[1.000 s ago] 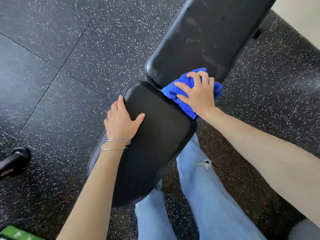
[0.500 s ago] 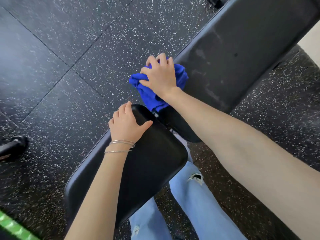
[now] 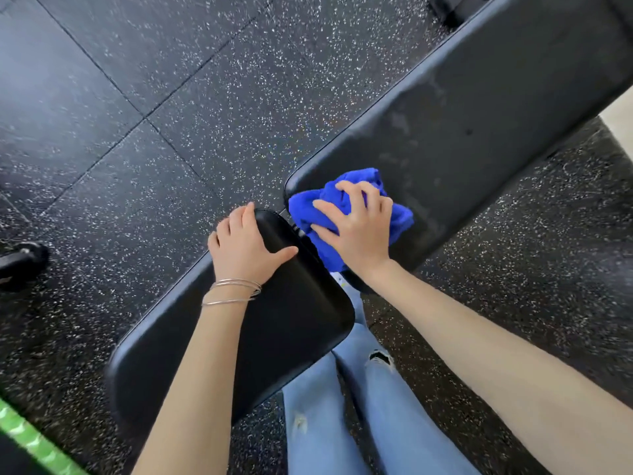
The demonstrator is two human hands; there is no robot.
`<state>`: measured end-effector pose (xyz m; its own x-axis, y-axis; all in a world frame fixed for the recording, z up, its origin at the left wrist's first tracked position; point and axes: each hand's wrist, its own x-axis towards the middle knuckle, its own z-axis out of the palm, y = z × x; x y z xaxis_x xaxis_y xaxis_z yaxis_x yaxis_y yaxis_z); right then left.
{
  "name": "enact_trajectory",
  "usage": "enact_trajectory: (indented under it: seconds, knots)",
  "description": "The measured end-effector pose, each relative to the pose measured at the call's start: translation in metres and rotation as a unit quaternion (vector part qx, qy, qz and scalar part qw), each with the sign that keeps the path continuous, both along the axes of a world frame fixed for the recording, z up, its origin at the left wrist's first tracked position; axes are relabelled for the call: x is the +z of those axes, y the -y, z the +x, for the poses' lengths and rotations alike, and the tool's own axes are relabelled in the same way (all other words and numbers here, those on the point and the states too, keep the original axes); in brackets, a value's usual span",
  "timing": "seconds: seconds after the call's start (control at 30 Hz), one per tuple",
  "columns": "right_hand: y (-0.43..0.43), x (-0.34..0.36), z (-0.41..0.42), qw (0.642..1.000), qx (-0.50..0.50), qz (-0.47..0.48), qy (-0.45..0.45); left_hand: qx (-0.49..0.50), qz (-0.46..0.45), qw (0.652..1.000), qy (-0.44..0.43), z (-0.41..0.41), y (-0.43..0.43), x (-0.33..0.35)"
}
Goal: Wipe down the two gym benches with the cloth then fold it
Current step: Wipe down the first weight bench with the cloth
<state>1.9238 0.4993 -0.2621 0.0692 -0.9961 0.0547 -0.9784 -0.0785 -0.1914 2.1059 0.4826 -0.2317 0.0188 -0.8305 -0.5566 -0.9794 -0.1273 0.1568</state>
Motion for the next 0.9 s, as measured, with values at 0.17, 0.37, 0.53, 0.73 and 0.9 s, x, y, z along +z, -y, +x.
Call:
enact_trajectory:
  seconds: [0.17,0.37,0.53,0.73,0.9]
  knots:
    - [0.048,-0.005,-0.015,0.994,0.097,-0.039,-0.017,-0.006,0.004,1.0,-0.007,0.005,0.002,-0.004]
    - [0.079,-0.002,-0.059,0.998,-0.023,-0.057,-0.025,-0.019,0.004,1.0,0.019,-0.004,0.0,-0.003]
    - [0.029,-0.003,-0.081,0.982,-0.179,-0.051,-0.023,-0.068,0.014,0.997,0.015,-0.012,0.011,-0.005]
    - [-0.088,-0.007,-0.034,0.979,-0.204,0.015,0.01,-0.059,0.014,0.998,-0.017,-0.035,0.035,-0.018]
    - [-0.072,-0.003,-0.005,0.987,-0.157,0.009,-0.041,-0.041,0.051,0.992,-0.111,-0.031,0.059,-0.03]
